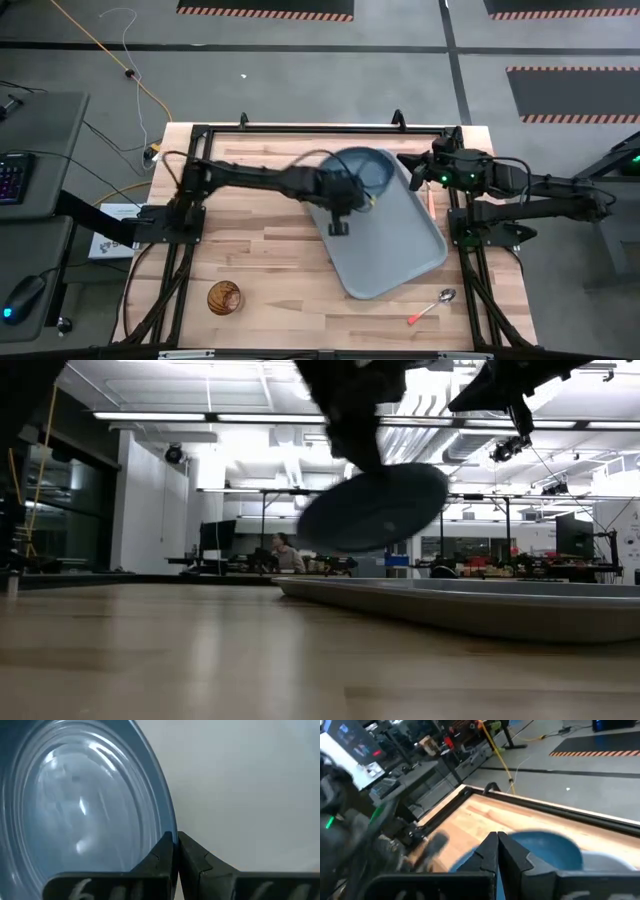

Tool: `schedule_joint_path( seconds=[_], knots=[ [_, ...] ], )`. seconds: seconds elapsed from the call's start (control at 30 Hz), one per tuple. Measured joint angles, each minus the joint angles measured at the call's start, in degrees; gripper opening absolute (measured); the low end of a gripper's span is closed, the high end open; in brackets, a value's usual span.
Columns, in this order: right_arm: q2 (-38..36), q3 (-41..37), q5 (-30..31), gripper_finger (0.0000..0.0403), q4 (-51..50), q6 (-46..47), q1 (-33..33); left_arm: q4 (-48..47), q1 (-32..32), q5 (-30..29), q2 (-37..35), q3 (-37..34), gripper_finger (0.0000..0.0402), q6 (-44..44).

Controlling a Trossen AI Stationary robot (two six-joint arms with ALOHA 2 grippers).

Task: Pick and place plate/cup/fork/spoon on tray
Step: Put the dark blue plate on the center of the gray tray

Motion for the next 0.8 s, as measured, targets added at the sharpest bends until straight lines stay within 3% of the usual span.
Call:
schedule_joint_path(
  seconds=[0.33, 0.5, 0.67, 0.8],
  knots=[
    [-0.2, 0.0, 0.7, 0.0001, -0.1, -1.5, 0.0, 2.1, -2.8, -1.2, 13.4, 6.8, 0.0001, 0.9],
    [-0.1, 0.0, 0.7, 0.0001, -0.2, -1.5, 0.0, 3.3, -3.4, -0.1, 15.2, 6.9, 0.0001, 0.7],
    [-0.1, 0.0, 1.1, 0.0001, -0.9, -1.5, 0.0, 7.4, -4.2, 6.2, 15.1, 6.9, 0.0001, 0.7],
    [-0.1, 0.0, 1.8, 0.0001, -1.2, -1.5, 0.0, 10.5, -5.3, 7.3, 15.1, 6.9, 0.0004, 0.7]
  ],
)
